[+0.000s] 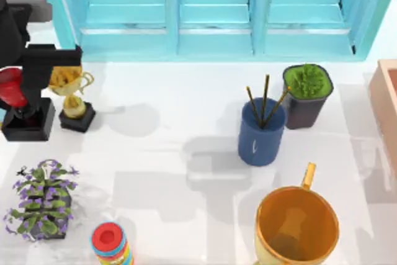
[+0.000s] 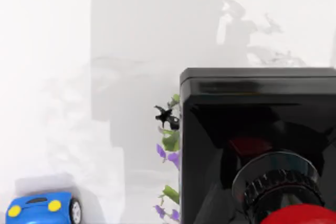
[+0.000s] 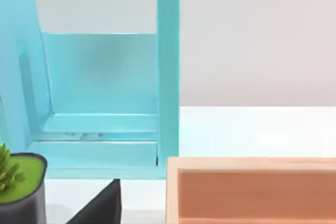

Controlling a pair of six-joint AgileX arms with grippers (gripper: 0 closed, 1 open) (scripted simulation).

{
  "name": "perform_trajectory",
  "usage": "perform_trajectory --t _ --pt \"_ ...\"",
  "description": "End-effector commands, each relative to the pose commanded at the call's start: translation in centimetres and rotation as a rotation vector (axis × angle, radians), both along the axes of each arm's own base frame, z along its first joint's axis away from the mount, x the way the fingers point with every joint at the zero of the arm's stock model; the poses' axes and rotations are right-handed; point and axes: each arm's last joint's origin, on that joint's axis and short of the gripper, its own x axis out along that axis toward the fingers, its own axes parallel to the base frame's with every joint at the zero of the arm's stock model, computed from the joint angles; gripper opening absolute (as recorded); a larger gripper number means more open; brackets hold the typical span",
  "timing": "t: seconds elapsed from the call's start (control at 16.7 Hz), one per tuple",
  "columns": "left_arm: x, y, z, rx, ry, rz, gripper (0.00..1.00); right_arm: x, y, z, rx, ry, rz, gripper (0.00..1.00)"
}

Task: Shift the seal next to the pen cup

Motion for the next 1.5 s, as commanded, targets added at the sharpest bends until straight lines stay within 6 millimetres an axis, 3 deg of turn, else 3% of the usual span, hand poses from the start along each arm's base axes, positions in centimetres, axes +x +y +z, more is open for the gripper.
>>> perform_trajectory --t 0.24,0.54,0.72,0.9,1.08,1.5 --pt "2.5 -3.8 0.4 0.012 0.031 -0.001 0.0 0.0 0.0 0.0 0.0 0.0 0.0 1.0" --pt "5.2 -12.0 1.6 0.005 0.011 -0.003 0.0 0.0 0.0 0.0 0.0 0.0 0.0 1.0" --pt "5.2 -17.0 1.7 -0.006 -0.007 -0.002 0.0 0.0 0.0 0.0 0.0 0.0 0.0 1.0" --pt "4.4 -20.7 1.1 -0.007 -0.015 -0.001 0.0 0.0 0.0 0.0 0.0 0.0 0.0 1.0" --pt "3.8 -22.5 0.6 -0.003 -0.015 0.0 0.0 0.0 0.0 0.0 0.0 0.0 0.0 1.0" --pt "3.8 -22.5 0.5 -0.009 -0.023 -0.003 0.0 0.0 0.0 0.0 0.0 0.0 0.0 1.0"
